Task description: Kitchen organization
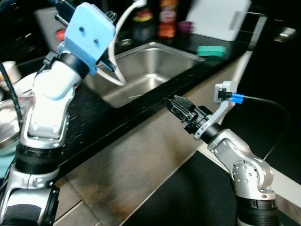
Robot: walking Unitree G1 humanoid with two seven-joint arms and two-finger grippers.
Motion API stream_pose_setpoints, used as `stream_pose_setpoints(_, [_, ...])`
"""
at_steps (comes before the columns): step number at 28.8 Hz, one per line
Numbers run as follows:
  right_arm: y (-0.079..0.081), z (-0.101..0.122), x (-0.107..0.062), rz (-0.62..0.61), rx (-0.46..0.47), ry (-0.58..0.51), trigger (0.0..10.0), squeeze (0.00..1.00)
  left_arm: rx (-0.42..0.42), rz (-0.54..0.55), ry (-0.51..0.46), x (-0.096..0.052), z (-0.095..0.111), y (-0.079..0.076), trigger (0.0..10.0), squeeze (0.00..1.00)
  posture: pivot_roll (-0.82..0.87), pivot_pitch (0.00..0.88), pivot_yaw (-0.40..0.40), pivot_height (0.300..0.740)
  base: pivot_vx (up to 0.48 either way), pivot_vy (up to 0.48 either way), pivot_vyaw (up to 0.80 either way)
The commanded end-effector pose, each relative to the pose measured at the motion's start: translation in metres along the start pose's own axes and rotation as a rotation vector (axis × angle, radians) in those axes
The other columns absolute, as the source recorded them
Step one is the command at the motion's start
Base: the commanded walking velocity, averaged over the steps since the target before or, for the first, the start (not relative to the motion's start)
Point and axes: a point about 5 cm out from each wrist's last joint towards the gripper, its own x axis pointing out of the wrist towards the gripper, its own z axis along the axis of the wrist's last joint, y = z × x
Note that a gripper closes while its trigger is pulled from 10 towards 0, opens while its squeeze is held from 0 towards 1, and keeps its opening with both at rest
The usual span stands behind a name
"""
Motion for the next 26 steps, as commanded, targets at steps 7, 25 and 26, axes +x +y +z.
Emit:
stream_pose_setpoints(7, [-0.001,0.004,0.002,-0.011,-0.018,-0.030,10.0,0.00,0.022,-0.028,0.028,0.012,-0.018,-0.011,0.0,0.00,0.03,0.000,0.082,0.740,0.000,0.000,-0.46])
stream_pose_setpoints(25, [0.005,0.005,-0.004,0.004,-0.052,-0.024,10.0,0.00,-0.389,0.218,0.260,0.009,-0.108,0.019,10.0,0.00,-0.03,0.000,0.084,0.740,0.000,0.000,0.00])
stream_pose_setpoints(26, [0.006,0.005,-0.005,0.004,-0.056,-0.021,10.0,0.00,-0.473,0.222,0.268,0.008,-0.114,0.015,10.0,0.00,-0.04,0.000,0.087,0.740,0.000,0.000,0.00])
